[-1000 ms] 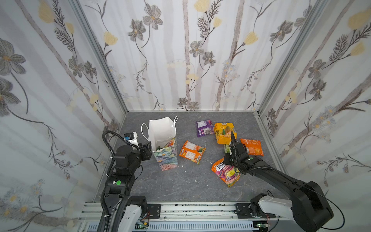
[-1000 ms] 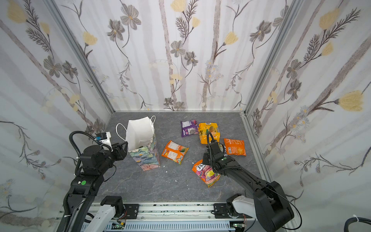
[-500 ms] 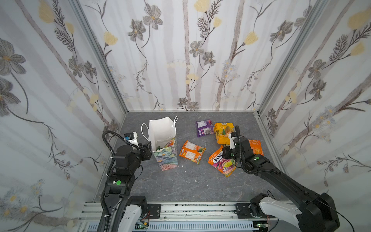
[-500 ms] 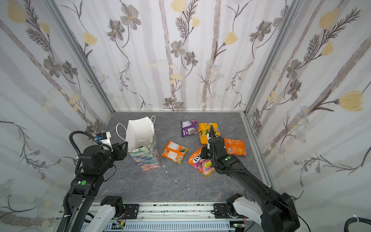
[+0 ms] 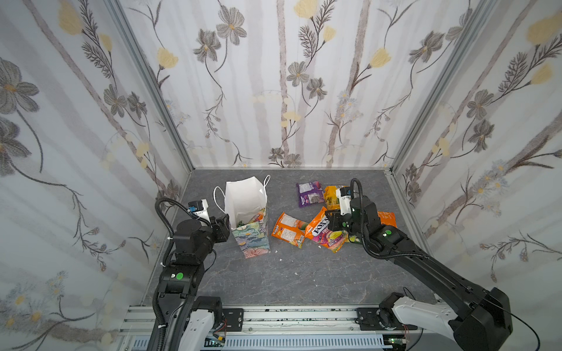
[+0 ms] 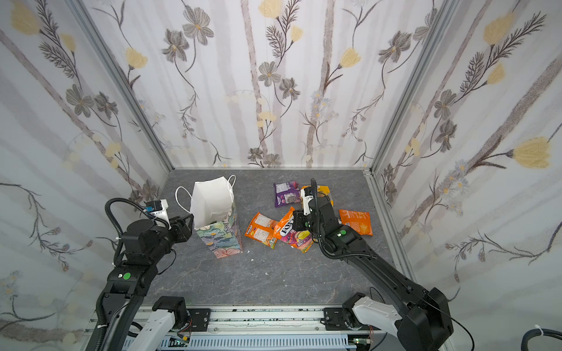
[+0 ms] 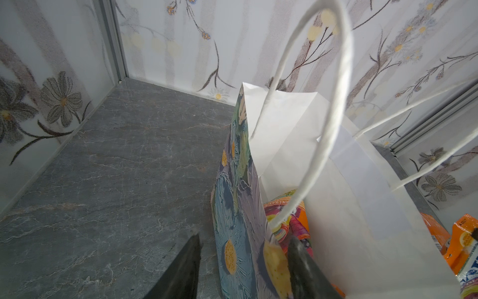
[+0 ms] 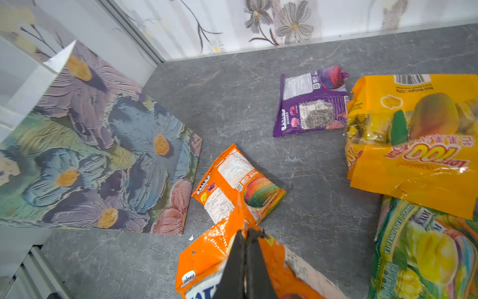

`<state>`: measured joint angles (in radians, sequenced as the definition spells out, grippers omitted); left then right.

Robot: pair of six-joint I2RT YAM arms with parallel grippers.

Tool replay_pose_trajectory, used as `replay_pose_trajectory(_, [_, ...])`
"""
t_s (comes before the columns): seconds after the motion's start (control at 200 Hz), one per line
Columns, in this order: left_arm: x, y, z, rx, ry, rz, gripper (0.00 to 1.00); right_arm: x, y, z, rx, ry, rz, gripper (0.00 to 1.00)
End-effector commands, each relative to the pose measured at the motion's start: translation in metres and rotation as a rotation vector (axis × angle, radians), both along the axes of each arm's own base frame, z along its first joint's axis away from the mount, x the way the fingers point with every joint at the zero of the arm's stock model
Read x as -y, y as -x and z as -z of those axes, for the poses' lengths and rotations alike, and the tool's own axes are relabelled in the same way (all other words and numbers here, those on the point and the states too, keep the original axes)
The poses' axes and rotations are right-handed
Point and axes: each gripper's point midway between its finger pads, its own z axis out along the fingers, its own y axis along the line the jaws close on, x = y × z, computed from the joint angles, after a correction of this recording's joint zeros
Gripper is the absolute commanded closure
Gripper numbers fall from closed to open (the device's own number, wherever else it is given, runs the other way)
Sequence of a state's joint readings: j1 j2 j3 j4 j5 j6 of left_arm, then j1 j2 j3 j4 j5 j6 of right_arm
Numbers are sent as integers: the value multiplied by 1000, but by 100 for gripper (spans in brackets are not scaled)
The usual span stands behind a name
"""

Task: Place the snacks into the paper bag
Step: 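Lift the Fox's Fruits bag with the right gripper over the bag opening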

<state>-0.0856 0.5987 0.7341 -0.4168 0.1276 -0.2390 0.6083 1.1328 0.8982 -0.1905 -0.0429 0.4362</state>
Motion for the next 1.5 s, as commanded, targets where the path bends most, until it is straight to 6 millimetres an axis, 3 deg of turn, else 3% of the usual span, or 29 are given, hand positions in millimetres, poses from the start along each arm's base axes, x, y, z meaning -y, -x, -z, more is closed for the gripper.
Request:
replay_pose_trajectory(0.0, [-1,-1,-4,18,-2,-6,47,-16,-3,-31,91,-36,-38,100])
replay_pose_trajectory(0.27, [-1,-1,-4,18,-3,-7,47,-44,5,-81,200,-43,-110,100])
replay_pose_trajectory(0.455, [-1,-1,-4,18,-3,-7,47,-70,18,-131,307,-72,-164,100])
replay_pose_trajectory(0.475, [-1,-1,-4,18,-3,-8,47,-80,27,-136,316,-81,-196,100])
replay_pose_trajectory(0.594, [-1,-1,-4,17,-3,-8,47,-98,34,-158,357,-90,-240,100])
replay_pose_trajectory(1.114, [-1,-2,-4,17,-2,-7,47,-170,64,-228,513,-124,-386,100])
replay_pose_trajectory(1.344, [-1,-1,-4,18,-3,-6,47,-191,69,-260,574,-205,-400,100])
replay_pose_trajectory(1.499, [-1,-1,-4,18,-2,-4,47,-214,70,-272,590,-249,-420,100])
